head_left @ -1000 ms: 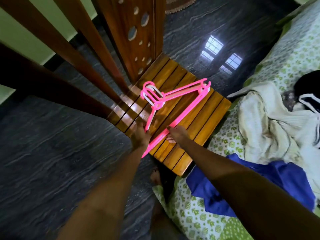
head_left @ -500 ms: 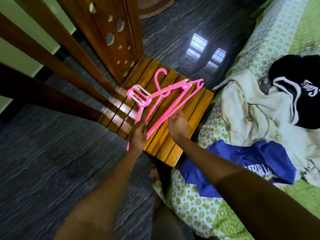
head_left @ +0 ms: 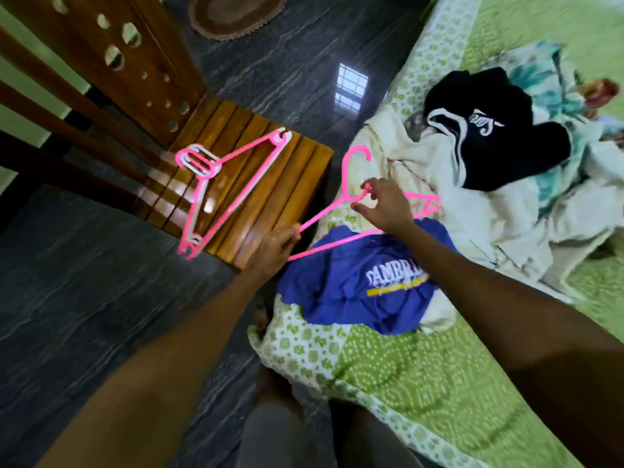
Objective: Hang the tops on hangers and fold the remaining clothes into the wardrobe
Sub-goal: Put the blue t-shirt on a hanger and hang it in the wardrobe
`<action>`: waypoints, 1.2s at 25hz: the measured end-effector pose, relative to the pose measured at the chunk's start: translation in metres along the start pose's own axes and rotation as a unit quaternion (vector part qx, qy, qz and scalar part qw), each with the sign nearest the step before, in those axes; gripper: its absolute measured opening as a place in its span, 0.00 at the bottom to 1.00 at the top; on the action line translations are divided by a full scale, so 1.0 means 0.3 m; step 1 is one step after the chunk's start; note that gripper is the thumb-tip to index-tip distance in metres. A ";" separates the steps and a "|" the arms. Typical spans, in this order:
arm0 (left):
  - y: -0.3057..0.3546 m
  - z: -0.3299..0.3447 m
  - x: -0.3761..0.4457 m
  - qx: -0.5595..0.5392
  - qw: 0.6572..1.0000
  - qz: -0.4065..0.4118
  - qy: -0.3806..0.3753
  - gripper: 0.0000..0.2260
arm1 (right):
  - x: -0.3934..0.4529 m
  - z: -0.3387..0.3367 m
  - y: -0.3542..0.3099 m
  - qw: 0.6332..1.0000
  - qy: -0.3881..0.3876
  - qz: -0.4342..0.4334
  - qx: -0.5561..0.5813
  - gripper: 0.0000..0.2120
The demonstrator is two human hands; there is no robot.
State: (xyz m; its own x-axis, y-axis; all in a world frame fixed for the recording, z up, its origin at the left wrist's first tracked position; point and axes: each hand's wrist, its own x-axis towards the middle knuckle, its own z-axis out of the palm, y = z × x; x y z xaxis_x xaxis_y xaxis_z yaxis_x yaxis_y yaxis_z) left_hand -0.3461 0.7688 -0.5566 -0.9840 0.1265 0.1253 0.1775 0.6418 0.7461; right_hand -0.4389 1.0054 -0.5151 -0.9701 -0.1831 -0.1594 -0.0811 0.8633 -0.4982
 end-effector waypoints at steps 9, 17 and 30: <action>0.185 0.338 0.039 -0.005 0.987 -0.147 -0.061 0.15 | -0.178 -0.159 0.428 0.978 -0.069 0.114 0.159 0.07; 0.050 0.525 0.197 0.063 0.906 -0.396 -0.133 0.21 | -0.304 -0.083 0.644 0.900 0.113 0.359 0.218 0.11; 0.038 0.444 0.150 -0.090 0.946 -0.307 -0.049 0.08 | -0.196 -0.134 0.625 0.924 0.033 0.299 0.236 0.13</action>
State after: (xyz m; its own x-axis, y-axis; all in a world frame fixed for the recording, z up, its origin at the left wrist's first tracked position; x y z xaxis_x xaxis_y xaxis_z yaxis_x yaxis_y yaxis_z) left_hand -0.3864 0.8827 -0.6295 -0.8934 -0.1535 -0.4222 -0.4409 0.4797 0.7586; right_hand -0.4063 1.1968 -0.5650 -0.8220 0.3025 -0.4824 0.5679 0.4975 -0.6558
